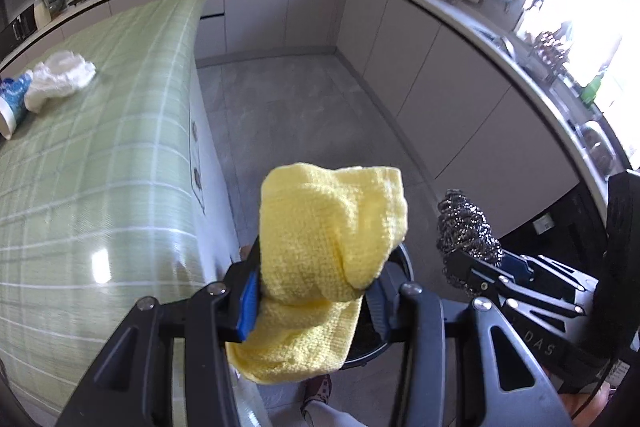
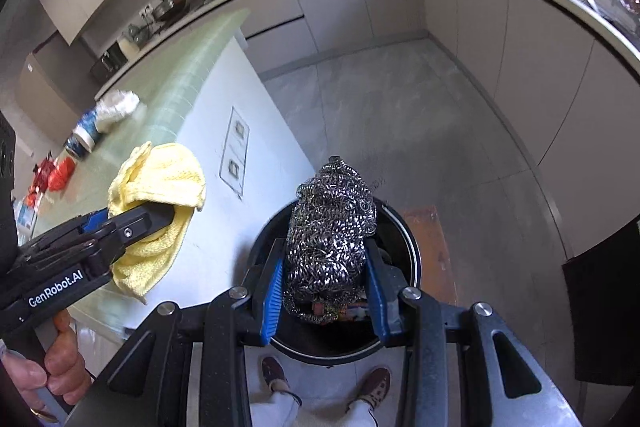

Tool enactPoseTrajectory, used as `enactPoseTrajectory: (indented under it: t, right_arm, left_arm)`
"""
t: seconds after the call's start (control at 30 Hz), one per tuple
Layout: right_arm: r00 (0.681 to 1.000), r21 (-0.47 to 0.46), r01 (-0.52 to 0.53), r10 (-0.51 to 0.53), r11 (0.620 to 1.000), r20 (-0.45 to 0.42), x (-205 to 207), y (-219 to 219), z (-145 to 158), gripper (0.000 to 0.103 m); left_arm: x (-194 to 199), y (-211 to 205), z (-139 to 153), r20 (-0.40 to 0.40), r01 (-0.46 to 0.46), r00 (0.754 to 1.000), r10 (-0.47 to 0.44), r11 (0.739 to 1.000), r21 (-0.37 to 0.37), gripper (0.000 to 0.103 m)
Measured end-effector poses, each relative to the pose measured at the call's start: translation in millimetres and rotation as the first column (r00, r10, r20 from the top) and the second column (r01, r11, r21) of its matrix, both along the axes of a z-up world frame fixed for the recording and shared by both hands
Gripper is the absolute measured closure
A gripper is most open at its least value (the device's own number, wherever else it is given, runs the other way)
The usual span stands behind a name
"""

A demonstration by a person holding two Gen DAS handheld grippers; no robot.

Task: Collect trash
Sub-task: 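Carry the yellow cloth and steel wool over the black bin with both tools, then open both tools to drop the cloth and steel wool into the bin, then move both open tools back over the table toward the Pepsi can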

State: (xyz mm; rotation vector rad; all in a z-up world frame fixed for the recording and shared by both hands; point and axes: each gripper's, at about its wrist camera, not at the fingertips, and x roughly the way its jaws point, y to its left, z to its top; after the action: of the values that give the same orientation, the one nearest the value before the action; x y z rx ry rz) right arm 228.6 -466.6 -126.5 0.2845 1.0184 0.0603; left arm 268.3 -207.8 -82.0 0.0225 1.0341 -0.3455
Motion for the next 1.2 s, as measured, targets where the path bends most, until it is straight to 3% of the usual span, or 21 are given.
enactPoseTrajectory:
  t: [0.3, 0.4, 0.47, 0.5, 0.83, 1.2]
  right_arm:
    - [0.993, 0.002, -0.091, 0.090, 0.996, -0.078, 23, -4, -49, 0.060]
    - [0.990, 0.008, -0.106, 0.106, 0.994, -0.091, 28, -7, -59, 0.050]
    - [0.990, 0.006, -0.112, 0.112, 0.994, -0.087, 29, -9, -62, 0.036]
    - [0.991, 0.001, -0.106, 0.106, 0.994, -0.083, 30, -11, -62, 0.035]
    - [0.999, -0.019, -0.044, 0.044, 0.999, -0.009, 31, -26, -24, 0.035]
    - [0.994, -0.033, -0.053, 0.056, 0.998, 0.090, 27, 31, 31, 0.034]
  left_arm:
    - [17, -14, -38, -0.100, -0.070, 0.992, 0.076, 0.996, 0.058, 0.047]
    - [20, -22, -44, -0.114, -0.073, 0.990, 0.081, 0.994, 0.080, 0.038]
    - [22, -26, -48, -0.133, -0.069, 0.988, 0.081, 0.994, 0.090, 0.033]
    - [23, -28, -48, -0.134, -0.067, 0.988, 0.079, 0.993, 0.094, 0.033]
    - [17, -20, -7, -0.054, -0.115, 0.991, 0.119, 0.991, 0.072, 0.031]
    - [2, 45, 48, 0.044, -0.124, 0.991, 0.124, 0.992, 0.006, 0.031]
